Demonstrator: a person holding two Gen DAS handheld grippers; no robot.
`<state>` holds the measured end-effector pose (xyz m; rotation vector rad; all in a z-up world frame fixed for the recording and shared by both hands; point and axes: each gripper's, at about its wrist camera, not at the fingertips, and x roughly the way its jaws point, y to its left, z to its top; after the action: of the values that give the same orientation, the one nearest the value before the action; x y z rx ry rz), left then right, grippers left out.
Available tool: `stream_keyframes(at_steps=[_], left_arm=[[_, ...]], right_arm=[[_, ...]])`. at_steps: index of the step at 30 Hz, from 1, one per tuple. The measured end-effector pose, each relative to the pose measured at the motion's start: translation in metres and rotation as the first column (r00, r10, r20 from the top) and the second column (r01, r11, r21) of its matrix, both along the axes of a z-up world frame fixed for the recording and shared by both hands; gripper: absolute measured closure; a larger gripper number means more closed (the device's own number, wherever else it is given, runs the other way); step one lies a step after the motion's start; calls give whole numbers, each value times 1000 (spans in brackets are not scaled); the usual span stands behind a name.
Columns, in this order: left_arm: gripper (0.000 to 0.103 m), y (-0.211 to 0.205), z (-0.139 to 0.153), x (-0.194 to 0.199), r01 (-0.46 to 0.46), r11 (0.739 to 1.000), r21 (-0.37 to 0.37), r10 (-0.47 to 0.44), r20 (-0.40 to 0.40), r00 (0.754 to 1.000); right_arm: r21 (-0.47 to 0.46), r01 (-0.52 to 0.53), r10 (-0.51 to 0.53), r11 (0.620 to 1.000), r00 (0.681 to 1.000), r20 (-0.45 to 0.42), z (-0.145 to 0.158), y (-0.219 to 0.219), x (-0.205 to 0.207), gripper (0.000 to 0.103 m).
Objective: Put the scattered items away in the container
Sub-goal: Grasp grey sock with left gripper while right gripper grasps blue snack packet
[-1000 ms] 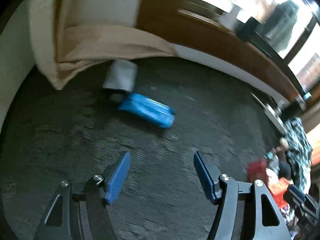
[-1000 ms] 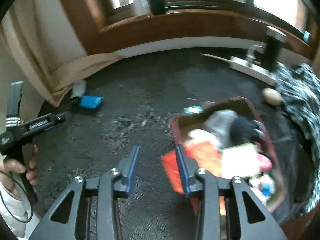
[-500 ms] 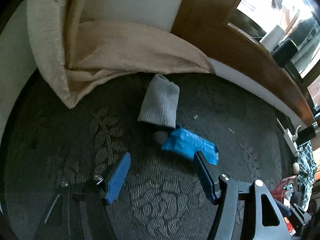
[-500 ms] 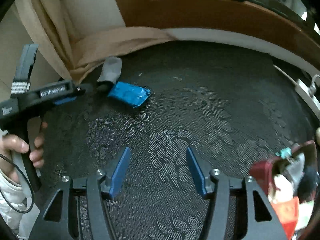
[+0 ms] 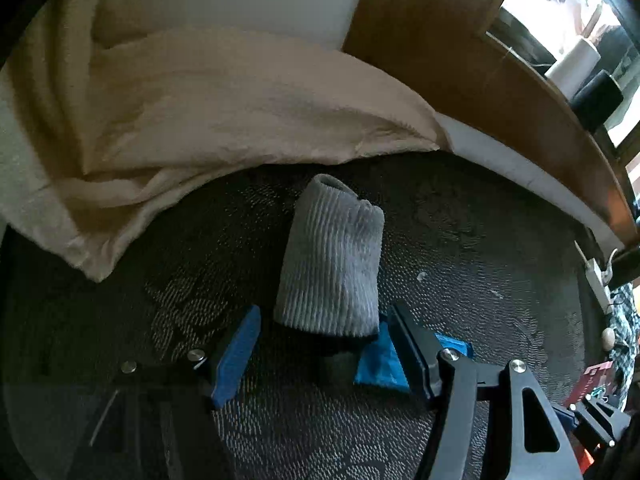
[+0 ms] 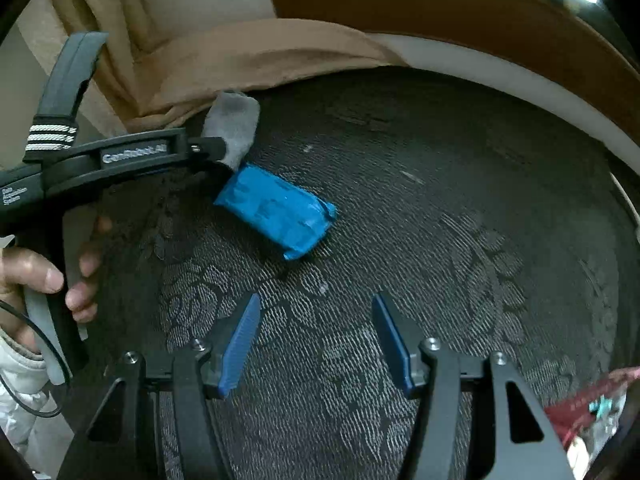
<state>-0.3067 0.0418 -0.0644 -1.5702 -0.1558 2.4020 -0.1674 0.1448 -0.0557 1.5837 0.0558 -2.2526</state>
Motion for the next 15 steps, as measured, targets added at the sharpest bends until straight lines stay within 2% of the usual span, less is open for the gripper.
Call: stream_keyframes(at_steps=[10,15], left_arm=[[35,9,-18,-26,86,996,15,-87,28,996],[35,12,-22,-34,97,995,15,-98,23,995]], right_arm=[[-6,-133,133,991,991,1,-13,-33,-33,41],[28,-190,191,981,982,-4,-20,-45,-45,41]])
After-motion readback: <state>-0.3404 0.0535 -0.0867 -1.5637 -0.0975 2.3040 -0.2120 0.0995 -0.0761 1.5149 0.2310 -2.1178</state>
